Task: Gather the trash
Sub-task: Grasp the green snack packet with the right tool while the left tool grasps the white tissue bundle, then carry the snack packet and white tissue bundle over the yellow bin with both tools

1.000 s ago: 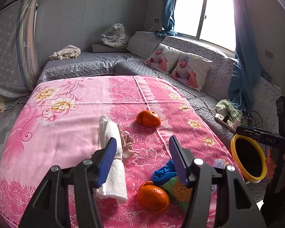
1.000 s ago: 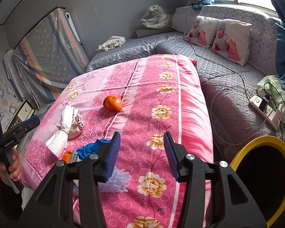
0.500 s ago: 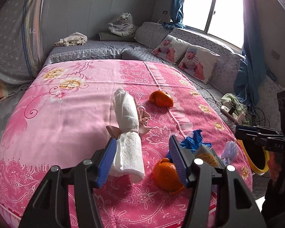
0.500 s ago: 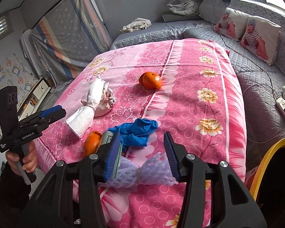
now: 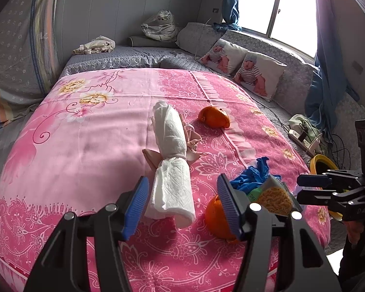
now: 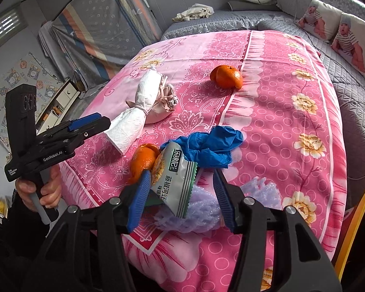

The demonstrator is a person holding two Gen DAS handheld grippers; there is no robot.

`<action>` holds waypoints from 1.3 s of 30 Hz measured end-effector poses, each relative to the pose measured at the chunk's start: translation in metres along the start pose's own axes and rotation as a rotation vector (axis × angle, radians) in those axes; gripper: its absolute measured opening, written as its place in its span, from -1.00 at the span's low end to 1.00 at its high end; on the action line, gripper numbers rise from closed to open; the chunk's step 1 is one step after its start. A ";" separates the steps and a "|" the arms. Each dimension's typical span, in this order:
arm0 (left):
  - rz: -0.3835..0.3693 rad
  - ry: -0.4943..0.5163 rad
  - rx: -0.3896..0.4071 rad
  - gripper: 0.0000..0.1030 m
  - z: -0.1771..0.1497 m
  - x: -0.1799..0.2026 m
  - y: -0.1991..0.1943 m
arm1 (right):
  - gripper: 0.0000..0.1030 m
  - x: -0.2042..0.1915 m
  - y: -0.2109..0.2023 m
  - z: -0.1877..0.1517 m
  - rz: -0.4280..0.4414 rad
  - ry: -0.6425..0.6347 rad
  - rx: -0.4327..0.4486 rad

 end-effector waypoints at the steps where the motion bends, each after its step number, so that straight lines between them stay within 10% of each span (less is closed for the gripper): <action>1: 0.000 -0.003 -0.003 0.08 0.000 -0.001 0.001 | -0.02 0.000 0.002 0.000 0.000 -0.002 -0.005; 24: -0.023 0.010 -0.067 0.06 0.001 0.002 0.037 | 0.00 -0.005 0.044 0.003 -0.018 -0.021 -0.091; 39: -0.005 0.042 -0.079 -0.75 0.002 0.011 0.050 | -0.32 -0.011 0.044 0.003 -0.030 -0.064 -0.073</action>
Point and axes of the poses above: each gripper's, at about its wrist camera, not at the fingertips, and y roughly the way its jaws point, x to its right, z to its top, the point moved 2 cm from there along y, roughly the way its jaws point, and after that the axes turned 6 degrees about y, right-handed, at the moved point
